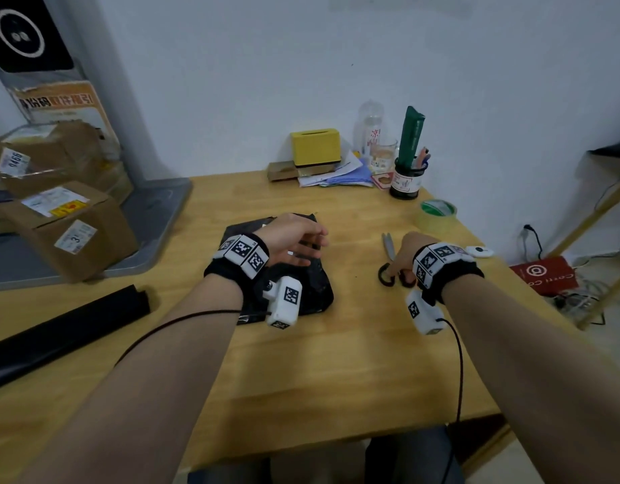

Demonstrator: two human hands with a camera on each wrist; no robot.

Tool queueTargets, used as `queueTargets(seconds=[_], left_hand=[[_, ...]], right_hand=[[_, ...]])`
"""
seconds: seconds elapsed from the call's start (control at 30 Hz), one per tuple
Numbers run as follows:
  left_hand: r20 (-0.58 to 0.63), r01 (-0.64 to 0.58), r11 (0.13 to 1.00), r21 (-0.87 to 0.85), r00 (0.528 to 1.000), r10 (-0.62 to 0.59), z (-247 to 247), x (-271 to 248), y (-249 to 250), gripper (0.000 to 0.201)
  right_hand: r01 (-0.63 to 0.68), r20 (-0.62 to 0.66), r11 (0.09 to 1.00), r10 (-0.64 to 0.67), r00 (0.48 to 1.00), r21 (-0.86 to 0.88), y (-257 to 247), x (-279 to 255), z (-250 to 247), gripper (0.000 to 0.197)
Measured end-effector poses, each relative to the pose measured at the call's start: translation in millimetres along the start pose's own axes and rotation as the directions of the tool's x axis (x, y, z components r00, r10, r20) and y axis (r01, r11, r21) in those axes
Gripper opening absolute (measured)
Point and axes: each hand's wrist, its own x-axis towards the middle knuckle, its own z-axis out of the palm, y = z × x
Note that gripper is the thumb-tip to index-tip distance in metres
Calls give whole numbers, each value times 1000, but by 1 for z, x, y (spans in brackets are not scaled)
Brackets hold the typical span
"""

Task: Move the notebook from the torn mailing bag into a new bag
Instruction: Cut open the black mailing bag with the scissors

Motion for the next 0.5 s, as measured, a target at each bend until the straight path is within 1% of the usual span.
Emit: queueTargets(seconds=[0.07,0.13,0.2,0.27,0.3,0.33,0.4,0.43,0.5], left_hand=[[-3,4,1000,-9,1000,-4,-2,0,-1,18],[-23,8,1000,-1,1000,-8,-5,-1,-3,17],[-113,28,999,35,993,-24,-10,-1,-6,18],[-255,71,996,53,965,-56,-21,0,-12,18],[-316,98,993,59,946,-75,-28,0,-15,21],[-358,133,989,63,928,-102,-34,-1,-18,28],[-404,222,972,74,898,-174,-47,-3,-25,40],[-408,259,963,74,889,-207,-52,-6,-27,45],[-391,312,945,97,885,-252,-57,-11,-31,55]], right_hand=[[-11,-13,1000,11,1000,11,1,4,4,38],[-4,4,999,4,1000,54,-1,8,8,34],[-2,27,989,-2,1000,148,-7,3,6,32],[-5,86,961,-20,996,278,-16,-3,-1,35],[-6,115,934,-37,993,356,-22,-5,-3,36],[-8,142,892,-63,988,451,-28,-4,-4,34],[-13,168,752,-130,977,659,-40,-3,-1,28],[-11,167,681,-163,973,732,-46,-1,2,28],[7,144,586,-211,967,810,-59,3,7,29]])
